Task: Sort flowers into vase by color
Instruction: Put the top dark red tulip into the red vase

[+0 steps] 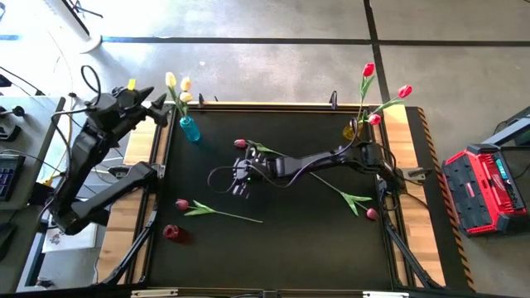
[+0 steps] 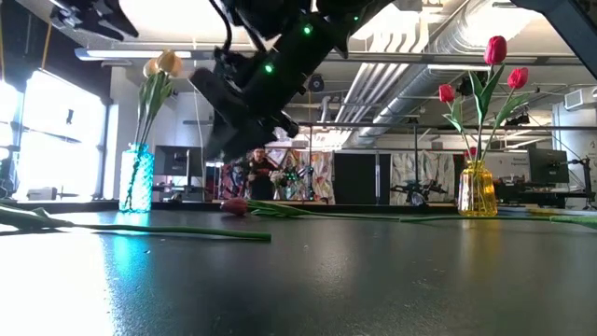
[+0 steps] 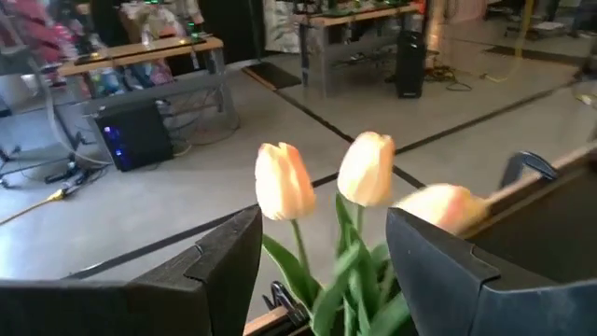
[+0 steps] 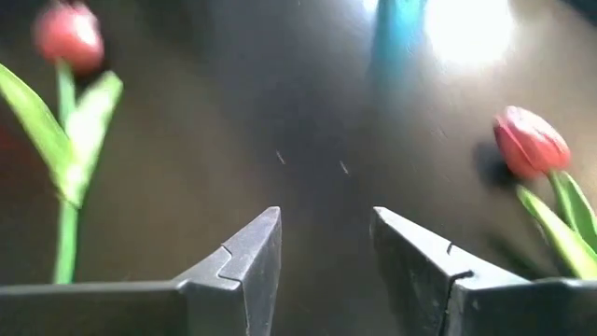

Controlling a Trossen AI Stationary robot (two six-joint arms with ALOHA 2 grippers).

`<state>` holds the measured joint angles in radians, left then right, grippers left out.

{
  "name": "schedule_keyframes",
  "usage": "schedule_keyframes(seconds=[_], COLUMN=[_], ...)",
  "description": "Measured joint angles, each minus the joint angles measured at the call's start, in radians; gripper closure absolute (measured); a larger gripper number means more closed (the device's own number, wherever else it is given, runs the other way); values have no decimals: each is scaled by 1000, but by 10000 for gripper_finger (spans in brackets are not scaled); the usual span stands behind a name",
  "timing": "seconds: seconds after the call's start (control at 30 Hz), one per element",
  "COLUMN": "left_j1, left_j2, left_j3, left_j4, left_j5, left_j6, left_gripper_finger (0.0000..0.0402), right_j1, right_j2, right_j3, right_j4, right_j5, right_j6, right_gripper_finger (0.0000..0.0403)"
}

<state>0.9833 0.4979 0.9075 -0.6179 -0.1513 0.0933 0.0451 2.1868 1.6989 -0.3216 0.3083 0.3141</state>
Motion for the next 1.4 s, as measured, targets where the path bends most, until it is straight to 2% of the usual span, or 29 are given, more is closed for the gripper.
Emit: schedule_keyframes(seconds=[0.1,0.3,0.4,0.53,0.7,0.87,1.1,1.23,1.4], left_j1=[0,-11,-23,-47,-79,-103,-125,-136,-146], left_j2=[-21,-54,-80,-121,-190,-264,-316,-317,-317], left_j3=[15,-24,-59,-106,-153,-185,-191,-191,-191], left_j4=[-32,-45,-67,-131,-187,-207,-198,-198,-198], left_j5=[68,343,408,424,480,528,535,535,535], left_j6=[5,-52,-63,-48,-55,-56,-58,-58,-58], left_gripper_finger=[185,186,186,186,186,186,186,186,186], right_j1=[-18,-79,-117,-163,-225,-283,-307,-307,-307], right_j2=[0,0,0,0,-1,-1,-7,-6,-4], right_j3=[0,0,0,0,-53,-133,-187,-187,-187], right_j4=[-88,-216,-250,-288,-275,-186,-85,-78,-76], right_j5=[2,42,58,54,-56,-138,-163,-159,-149], right_j6=[-1,-69,-72,-96,-132,-137,-133,-132,-130], right_gripper_finger=[247,247,247,247,247,247,251,282,344])
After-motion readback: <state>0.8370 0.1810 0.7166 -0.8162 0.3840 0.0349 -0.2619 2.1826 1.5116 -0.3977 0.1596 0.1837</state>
